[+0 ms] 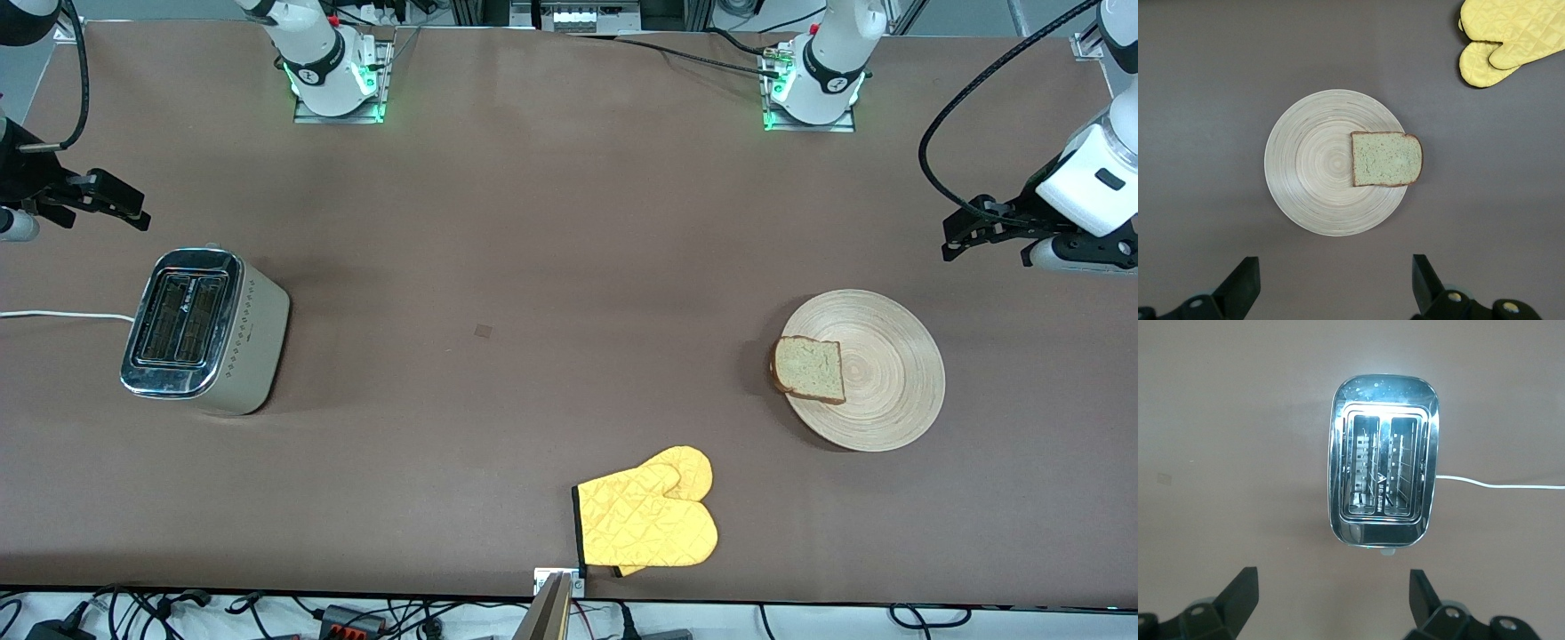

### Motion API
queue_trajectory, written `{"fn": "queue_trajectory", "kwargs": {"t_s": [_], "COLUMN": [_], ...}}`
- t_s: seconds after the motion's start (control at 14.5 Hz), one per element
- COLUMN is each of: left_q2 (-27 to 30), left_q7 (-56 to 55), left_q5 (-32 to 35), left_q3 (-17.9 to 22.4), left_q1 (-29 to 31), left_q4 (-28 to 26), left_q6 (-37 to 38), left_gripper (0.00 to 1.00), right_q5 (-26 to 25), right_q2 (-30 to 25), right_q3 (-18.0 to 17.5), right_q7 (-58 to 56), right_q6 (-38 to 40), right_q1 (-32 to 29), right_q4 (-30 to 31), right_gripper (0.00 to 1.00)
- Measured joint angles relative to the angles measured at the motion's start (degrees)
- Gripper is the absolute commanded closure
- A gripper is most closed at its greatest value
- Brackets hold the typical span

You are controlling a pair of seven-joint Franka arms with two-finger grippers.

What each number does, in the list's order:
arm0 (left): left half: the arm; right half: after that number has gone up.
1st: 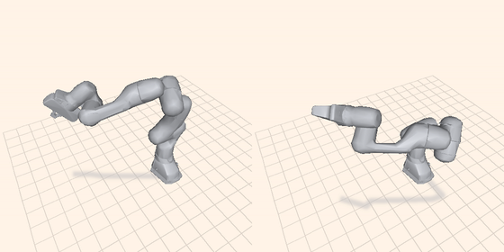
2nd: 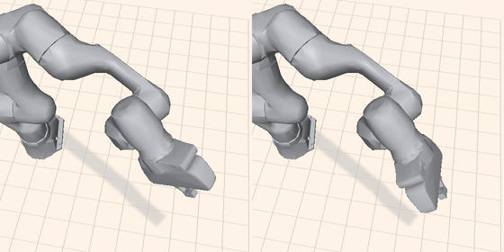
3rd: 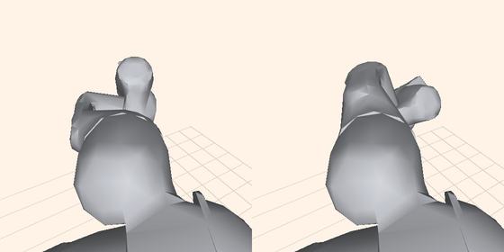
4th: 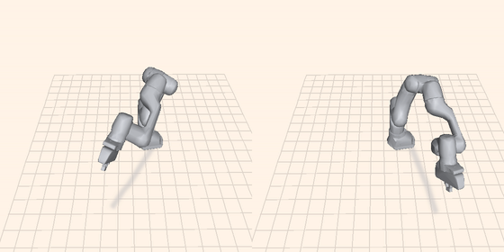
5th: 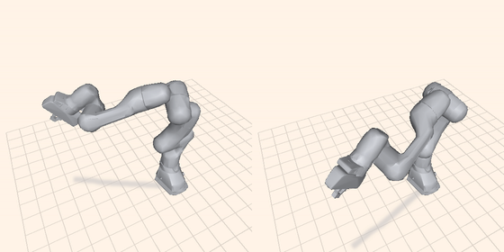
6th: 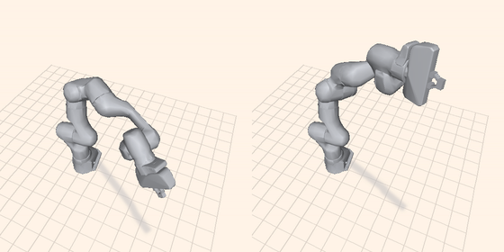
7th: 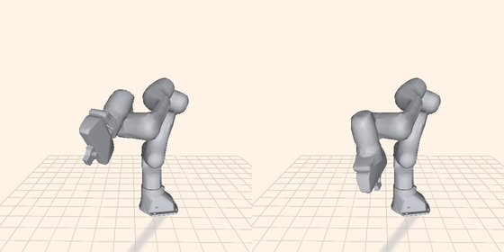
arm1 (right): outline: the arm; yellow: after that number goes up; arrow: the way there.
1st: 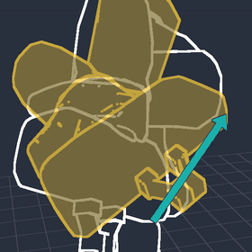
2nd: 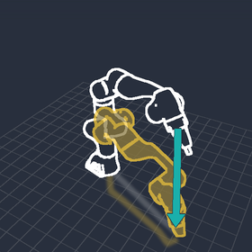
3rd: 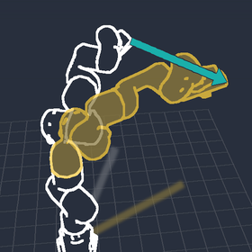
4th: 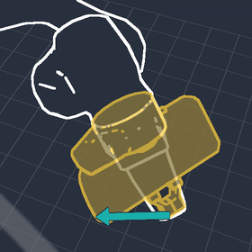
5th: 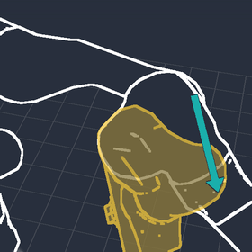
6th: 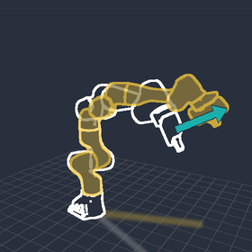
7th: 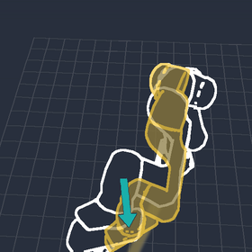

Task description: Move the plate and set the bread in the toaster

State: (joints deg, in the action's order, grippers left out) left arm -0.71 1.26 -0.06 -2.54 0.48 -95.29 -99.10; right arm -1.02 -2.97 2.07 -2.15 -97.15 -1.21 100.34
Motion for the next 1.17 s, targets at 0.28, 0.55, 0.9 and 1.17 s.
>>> {"fn": "queue_trajectory", "kwargs": {"t_s": [0.28,0.55,0.9,1.17], "left_q2": [0.0,0.0,-0.4,-0.51], "left_q7": [0.0,-0.02,-0.04,-0.04], "left_q5": [0.0,0.0,0.0,-0.01], "left_q3": [0.0,0.0,0.23,0.23], "left_q1": [0.0,0.0,0.02,0.02], "left_q4": [0.0,0.0,0.0,0.09], "left_q6": [0.0,0.0,0.41,4.27], "left_gripper": [0.0,0.0,0.0,0.0], "right_q5": [0.0,0.0,0.0,0.0], "right_q2": [-0.04,-0.05,-0.02,0.1], "right_q3": [0.0,0.0,0.0,0.0], "right_q7": [0.0,0.0,0.0,0.0], "right_q6": [0.01,0.0,0.0,-0.07], "right_q1": [0.01,0.01,0.01,0.01], "right_q4": [0.0,0.0,0.0,0.0], "right_gripper": [0.0,0.0,0.0,0.0]}}
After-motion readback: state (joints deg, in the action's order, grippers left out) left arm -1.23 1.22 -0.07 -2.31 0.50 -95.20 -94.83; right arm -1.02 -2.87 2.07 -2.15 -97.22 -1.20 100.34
